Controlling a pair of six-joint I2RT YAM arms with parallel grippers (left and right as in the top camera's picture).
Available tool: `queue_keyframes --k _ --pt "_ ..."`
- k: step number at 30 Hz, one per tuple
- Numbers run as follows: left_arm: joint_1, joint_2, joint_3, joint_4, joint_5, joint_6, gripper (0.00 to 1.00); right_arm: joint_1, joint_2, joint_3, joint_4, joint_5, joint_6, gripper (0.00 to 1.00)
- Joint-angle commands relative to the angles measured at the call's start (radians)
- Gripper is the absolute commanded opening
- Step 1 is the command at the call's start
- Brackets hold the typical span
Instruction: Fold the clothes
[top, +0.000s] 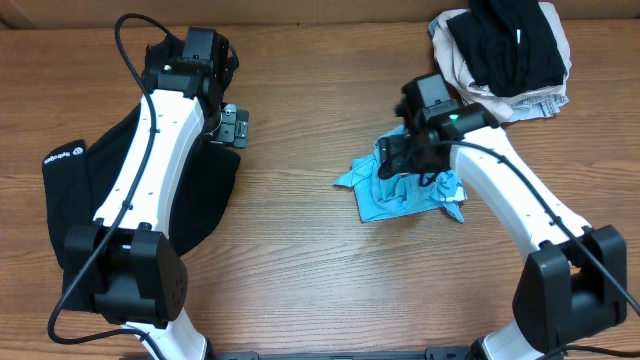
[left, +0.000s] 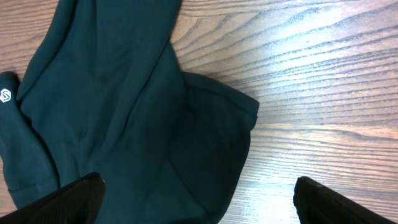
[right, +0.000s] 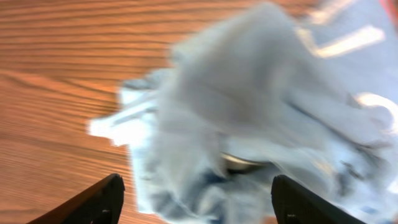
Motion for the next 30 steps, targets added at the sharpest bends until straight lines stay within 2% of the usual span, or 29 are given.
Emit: queue_keyframes --k 1,4,12,14,21,24,26,29,30 --pt "0.005 0.014 0.019 0.008 -0.003 0.019 1.00 0.009 0.034 -0.010 0.027 -0.008 -0.008 0.80" --pt "0.005 0.014 0.019 0.013 -0.002 0.019 1.00 0.019 0.103 -0.017 0.037 -0.009 -0.032 0.81" --pt "0.005 0.014 0.019 0.015 -0.003 0.019 1.00 0.114 0.217 -0.017 0.065 -0.074 -0.084 0.96" --pt "0.005 0.014 0.019 0.015 -0.003 0.019 1.00 0.156 0.227 -0.017 0.071 -0.043 -0.082 1.00" --pt "0.005 0.014 0.019 0.016 -0.003 0.019 1.00 0.249 0.318 -0.017 0.038 0.154 -0.047 1.00" --pt "0.005 0.014 0.019 0.015 -0.003 0.019 1.00 0.249 0.359 -0.020 0.033 0.234 0.007 0.82" --pt "0.005 0.014 0.019 0.015 -0.003 0.019 1.00 0.238 0.365 -0.020 0.035 0.263 0.031 0.56" --pt "0.005 0.014 0.019 0.015 -0.003 0.019 1.00 0.212 0.359 -0.009 0.033 0.268 0.054 0.09" --pt "0.005 0.014 0.019 0.015 -0.003 0.019 1.00 0.198 0.352 0.003 0.021 0.267 0.057 0.04"
